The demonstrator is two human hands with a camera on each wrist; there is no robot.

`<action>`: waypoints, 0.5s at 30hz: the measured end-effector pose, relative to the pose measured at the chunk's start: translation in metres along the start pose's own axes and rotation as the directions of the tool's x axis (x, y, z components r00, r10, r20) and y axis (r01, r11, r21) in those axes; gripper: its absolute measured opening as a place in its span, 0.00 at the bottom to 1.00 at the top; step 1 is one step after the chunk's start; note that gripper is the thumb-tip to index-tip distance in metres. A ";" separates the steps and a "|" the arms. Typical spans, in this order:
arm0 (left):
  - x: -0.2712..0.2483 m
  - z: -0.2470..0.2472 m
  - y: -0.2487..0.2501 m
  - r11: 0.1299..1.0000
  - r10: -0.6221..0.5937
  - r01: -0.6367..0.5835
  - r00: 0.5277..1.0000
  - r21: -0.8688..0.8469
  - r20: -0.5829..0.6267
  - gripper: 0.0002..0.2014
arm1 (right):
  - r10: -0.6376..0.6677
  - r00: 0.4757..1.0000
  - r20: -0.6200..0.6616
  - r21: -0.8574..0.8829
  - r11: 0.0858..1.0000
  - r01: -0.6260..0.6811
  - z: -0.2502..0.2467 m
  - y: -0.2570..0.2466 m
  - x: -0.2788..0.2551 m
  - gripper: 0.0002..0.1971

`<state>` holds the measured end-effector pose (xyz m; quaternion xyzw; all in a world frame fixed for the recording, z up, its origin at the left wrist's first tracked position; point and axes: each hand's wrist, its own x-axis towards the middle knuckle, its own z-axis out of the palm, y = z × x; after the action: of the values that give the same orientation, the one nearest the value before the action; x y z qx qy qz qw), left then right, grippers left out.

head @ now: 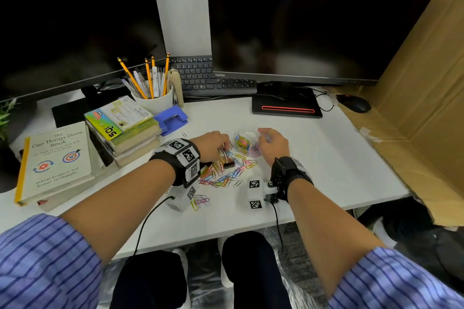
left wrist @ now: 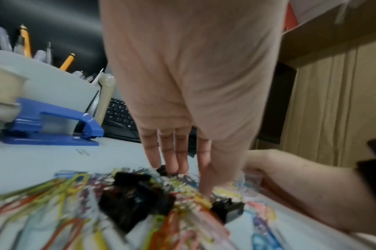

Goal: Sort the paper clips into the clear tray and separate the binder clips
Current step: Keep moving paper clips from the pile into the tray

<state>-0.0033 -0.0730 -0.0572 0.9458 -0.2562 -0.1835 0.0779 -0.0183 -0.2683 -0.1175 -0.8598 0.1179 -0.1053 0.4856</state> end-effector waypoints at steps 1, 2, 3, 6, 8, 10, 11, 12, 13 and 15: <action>-0.001 0.000 0.001 1.000 -0.006 0.006 1.000 0.001 0.022 0.22 | 0.000 1.000 -0.002 0.004 1.000 0.000 0.000 0.000 0.000 0.18; -0.002 0.000 0.003 1.000 -0.015 0.014 0.998 0.014 0.059 0.25 | -0.001 1.000 -0.003 0.005 1.000 0.001 0.000 0.000 0.000 0.18; -0.003 0.001 0.005 0.999 -0.031 0.026 0.994 0.039 0.108 0.31 | -0.002 1.000 -0.004 0.005 1.000 0.002 0.001 0.000 0.000 0.18; -0.006 0.004 0.012 0.985 -0.079 0.048 0.979 0.166 0.187 0.44 | 0.000 1.000 0.002 0.008 1.000 0.000 0.001 0.000 0.000 0.18; -0.004 0.002 0.012 0.980 -0.073 0.038 0.982 0.195 0.175 0.46 | 0.000 1.000 0.005 0.004 1.000 0.000 0.001 0.000 0.000 0.18; -0.001 -0.002 0.009 0.985 -0.052 0.026 0.988 0.169 0.149 0.40 | -0.005 1.000 0.003 0.000 1.000 0.005 0.000 0.000 0.000 0.18; -0.001 -0.003 0.007 0.988 -0.045 0.024 0.990 0.154 0.131 0.37 | -0.007 1.000 0.001 -0.001 1.000 0.007 0.000 0.000 0.000 0.18; 0.000 -0.004 0.005 0.989 -0.038 0.022 0.993 0.143 0.108 0.33 | -0.008 1.000 -0.001 -0.001 1.000 0.008 0.000 0.000 0.000 0.18; 0.000 -0.004 0.003 0.991 -0.032 0.020 0.996 0.135 0.084 0.29 | -0.007 1.000 -0.004 -0.001 1.000 0.007 0.000 0.000 0.000 0.18; 0.001 -0.003 0.001 0.992 -0.009 0.003 0.999 0.123 0.045 0.24 | -0.010 1.000 -0.010 0.000 1.000 0.010 0.000 -0.001 0.000 0.17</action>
<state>-0.0020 -0.0744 -0.0546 0.9452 -0.2660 -0.1889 0.0131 -0.0184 -0.2677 -0.1168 -0.8597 0.1160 -0.1118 0.4847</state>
